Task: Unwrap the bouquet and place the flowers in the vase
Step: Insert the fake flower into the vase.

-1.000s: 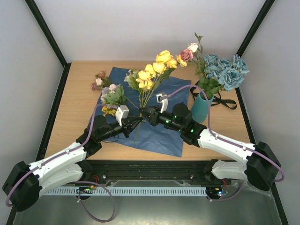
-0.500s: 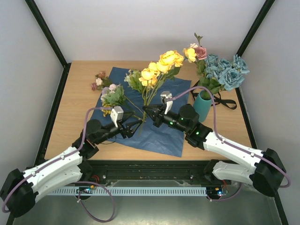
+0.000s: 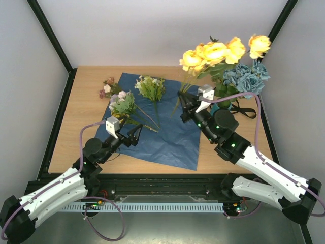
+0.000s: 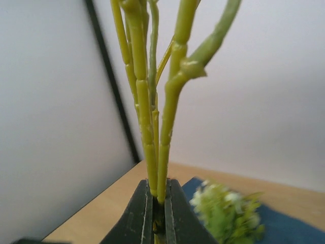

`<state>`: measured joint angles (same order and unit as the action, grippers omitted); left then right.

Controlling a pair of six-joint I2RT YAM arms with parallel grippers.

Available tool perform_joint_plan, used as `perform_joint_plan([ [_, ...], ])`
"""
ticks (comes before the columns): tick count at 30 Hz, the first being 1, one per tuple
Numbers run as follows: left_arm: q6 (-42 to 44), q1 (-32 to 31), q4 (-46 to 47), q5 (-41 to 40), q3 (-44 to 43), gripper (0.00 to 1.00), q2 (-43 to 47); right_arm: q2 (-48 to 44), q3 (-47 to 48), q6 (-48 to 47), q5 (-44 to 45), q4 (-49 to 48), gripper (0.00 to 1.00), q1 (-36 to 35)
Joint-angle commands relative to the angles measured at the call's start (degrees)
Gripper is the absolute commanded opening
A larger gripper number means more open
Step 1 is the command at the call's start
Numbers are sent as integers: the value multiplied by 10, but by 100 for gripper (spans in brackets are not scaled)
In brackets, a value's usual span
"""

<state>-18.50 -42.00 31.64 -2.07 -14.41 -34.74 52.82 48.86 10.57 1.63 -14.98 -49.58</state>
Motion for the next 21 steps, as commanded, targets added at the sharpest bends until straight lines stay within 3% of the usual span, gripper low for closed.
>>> perform_joint_plan([
  [1, -4, -2, 4, -80, 11, 99, 10, -30, 36, -65, 170, 55, 1, -1],
  [14, -12, -2, -3, -101, 6, 99, -9, -27, 79, -178, 507, 71, 1, 4],
  [21, -13, -2, -2, -97, 5, 99, -11, -27, 84, -172, 492, 52, 1, 45],
])
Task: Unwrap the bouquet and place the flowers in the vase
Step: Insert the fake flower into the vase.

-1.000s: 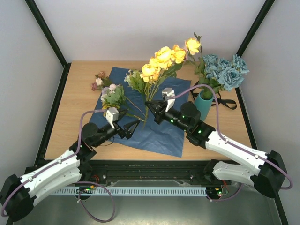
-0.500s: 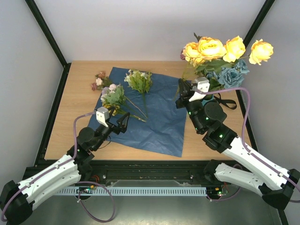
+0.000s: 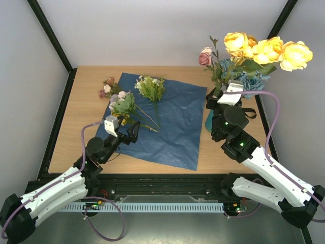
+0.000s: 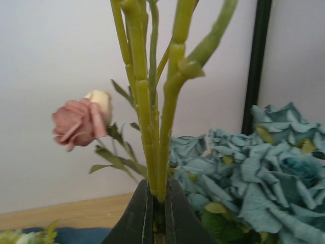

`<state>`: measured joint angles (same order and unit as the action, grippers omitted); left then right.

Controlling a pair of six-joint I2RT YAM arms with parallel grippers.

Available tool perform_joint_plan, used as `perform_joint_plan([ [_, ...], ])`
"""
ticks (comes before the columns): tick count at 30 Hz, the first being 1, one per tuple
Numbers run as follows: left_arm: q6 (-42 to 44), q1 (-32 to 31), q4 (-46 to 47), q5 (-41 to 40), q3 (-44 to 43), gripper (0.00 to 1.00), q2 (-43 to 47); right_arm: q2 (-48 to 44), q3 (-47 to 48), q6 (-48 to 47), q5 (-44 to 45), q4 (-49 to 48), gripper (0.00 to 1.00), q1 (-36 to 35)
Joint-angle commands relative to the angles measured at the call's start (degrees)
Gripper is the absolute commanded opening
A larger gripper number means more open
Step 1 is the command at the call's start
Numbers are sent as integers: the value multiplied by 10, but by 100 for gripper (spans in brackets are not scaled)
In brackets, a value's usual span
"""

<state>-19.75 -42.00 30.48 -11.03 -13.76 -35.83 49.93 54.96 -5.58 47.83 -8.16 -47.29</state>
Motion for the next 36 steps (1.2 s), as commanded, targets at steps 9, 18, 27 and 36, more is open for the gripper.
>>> perform_joint_plan([
  [9, -1, -2, 12, -2, -2, 99, -7, 4, -16, -25, -5, -91, 1, 71],
  [18, -2, -2, 12, 0, -4, 99, -14, 13, -55, 2, -25, -107, 1, 119],
  [27, -1, -2, 11, -1, -4, 99, -7, 15, -78, 54, -27, -81, 1, 129],
  [36, 0, -2, 10, -2, -4, 99, -9, 17, -104, 104, -4, -59, 1, 130],
])
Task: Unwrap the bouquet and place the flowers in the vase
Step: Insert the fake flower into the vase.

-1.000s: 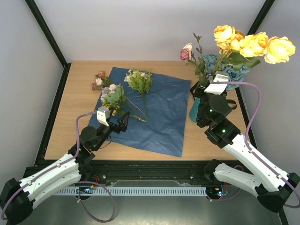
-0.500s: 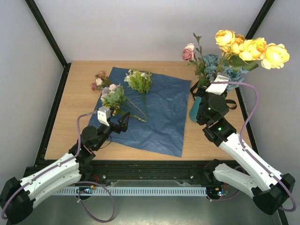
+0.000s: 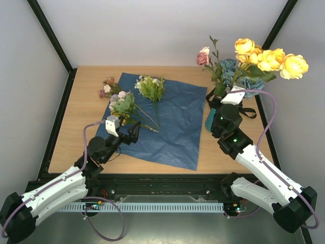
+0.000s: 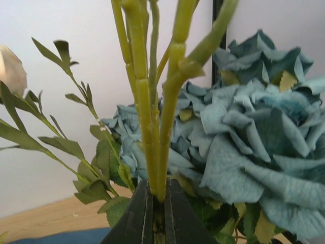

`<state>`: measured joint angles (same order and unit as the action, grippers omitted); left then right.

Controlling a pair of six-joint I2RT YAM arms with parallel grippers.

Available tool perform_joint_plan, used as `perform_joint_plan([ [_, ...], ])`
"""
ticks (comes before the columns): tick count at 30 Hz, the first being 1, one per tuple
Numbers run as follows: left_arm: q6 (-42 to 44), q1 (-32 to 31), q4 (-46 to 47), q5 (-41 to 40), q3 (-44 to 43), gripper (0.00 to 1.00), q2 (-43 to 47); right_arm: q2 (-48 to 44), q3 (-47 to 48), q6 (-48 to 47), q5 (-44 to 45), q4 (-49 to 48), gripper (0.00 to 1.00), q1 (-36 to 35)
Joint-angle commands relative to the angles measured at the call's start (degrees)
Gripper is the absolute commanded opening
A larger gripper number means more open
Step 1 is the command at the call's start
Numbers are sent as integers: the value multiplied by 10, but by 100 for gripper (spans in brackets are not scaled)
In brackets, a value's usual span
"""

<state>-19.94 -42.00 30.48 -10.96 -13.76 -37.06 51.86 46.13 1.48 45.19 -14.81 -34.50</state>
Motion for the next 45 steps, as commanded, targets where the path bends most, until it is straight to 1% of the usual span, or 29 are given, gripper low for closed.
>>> perform_joint_plan([
  [1, 2, -2, 10, -4, -5, 99, 3, -3, -20, 36, 27, 7, 1, 2],
  [5, 3, -2, 11, -4, -4, 99, 2, 6, -27, 52, 39, 25, 1, 3],
  [11, 3, -2, 11, -4, -4, 99, 2, 13, -47, 115, 42, 49, 1, 3],
  [14, 6, -2, 9, -4, -5, 99, 3, 19, -67, 144, 39, 46, 1, 3],
  [22, 7, -2, 7, -9, -1, 99, 16, 61, -75, 179, 46, 62, 1, 3],
  [27, 7, -2, 4, -6, -3, 99, 17, 59, -85, 201, 59, 63, 2, 3],
  [29, 6, -2, 4, -6, -3, 99, 19, 58, -94, 208, 52, 58, 4, 3],
  [35, 6, -2, 5, -9, -3, 99, 15, 66, -109, 218, 50, 62, 3, 3],
  [37, 4, -2, 7, -13, -2, 99, 10, 63, -106, 216, 46, 70, 5, 3],
  [38, 3, -2, 6, -12, -3, 99, 8, 59, -104, 217, 41, 74, 8, 3],
  [39, 3, -2, 6, -11, -4, 99, 6, 56, -103, 218, 37, 79, 15, 3],
  [40, 4, -2, 5, -9, -6, 99, 4, 52, -103, 221, 32, 83, 18, 3],
  [42, 2, -2, 5, -6, -7, 99, 3, 43, -105, 219, 24, 87, 22, 3],
  [45, 2, -2, 5, -5, -6, 99, 5, 30, -104, 220, 27, 94, 24, 3],
])
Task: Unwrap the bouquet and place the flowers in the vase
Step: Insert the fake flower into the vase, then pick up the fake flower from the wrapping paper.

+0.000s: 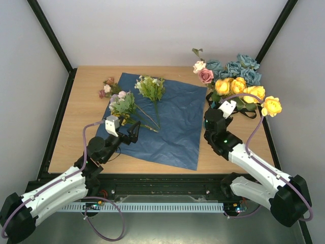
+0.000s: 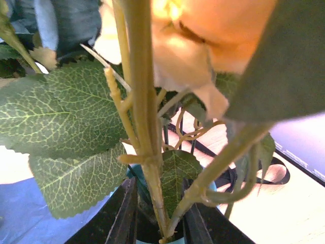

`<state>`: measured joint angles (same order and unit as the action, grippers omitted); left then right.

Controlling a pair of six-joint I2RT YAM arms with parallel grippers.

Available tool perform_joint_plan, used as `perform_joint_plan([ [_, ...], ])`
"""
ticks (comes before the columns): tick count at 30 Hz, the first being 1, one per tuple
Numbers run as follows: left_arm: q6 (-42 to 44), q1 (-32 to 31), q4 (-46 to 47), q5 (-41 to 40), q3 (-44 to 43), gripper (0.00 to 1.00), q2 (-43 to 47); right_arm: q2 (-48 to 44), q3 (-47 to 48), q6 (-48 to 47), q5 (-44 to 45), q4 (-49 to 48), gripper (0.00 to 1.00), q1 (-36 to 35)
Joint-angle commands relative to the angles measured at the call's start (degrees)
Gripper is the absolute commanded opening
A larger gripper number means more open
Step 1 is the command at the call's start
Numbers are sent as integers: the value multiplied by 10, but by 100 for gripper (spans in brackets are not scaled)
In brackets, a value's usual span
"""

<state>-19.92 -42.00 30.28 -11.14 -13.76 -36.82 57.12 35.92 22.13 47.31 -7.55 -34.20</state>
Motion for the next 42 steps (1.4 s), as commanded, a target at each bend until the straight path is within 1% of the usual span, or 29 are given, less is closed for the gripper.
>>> perform_joint_plan([
  [1, 1, -2, 7, -3, -6, 99, 3, -25, 0, 13, 6, 24, 24, 0],
  [4, 1, -2, 7, -4, -5, 99, 3, -31, 7, 15, 5, 34, 28, 0],
  [6, 1, -2, 8, -4, -6, 99, 3, -32, 10, 20, 6, 41, 34, 0],
  [8, 2, -2, 8, -6, -6, 99, 1, -34, 14, 29, 1, 56, 43, 0],
  [12, 2, -2, 8, -10, -6, 99, -3, -52, 19, 57, -25, 98, 52, 0],
  [15, 1, -2, 7, -12, -7, 99, -9, -88, 20, 69, -59, 122, 64, 0],
  [20, -3, -2, 2, -21, -14, 99, -24, -159, 22, 88, -137, 186, 75, 0],
  [22, -7, -1, -1, -18, -19, 99, -37, -185, 24, 86, -172, 206, 81, 0],
  [24, -13, -2, -2, -18, -24, 99, -54, -203, 30, 88, -202, 224, 89, 0],
  [26, -20, -2, -8, -26, -33, 99, -75, -212, 36, 86, -239, 241, 100, 0],
  [29, -32, -1, -23, -52, -47, 99, -113, -216, 47, 81, -288, 268, 99, 0],
  [32, -50, 2, -38, -79, -60, 99, -152, -229, 46, 75, -318, 277, 99, 0],
  [37, -97, 36, -47, -47, -84, 99, -234, -267, 14, 96, -362, 258, 99, 0],
  [38, -111, 45, -55, -44, -89, 99, -251, -277, 2, 109, -358, 252, 99, 0],
  [40, -138, 73, -71, -25, -105, 93, -293, -295, -14, 138, -331, 244, 99, 0],
  [42, -166, 103, -76, 17, -121, 82, -333, -314, -27, 162, -317, 238, 99, 1],
])
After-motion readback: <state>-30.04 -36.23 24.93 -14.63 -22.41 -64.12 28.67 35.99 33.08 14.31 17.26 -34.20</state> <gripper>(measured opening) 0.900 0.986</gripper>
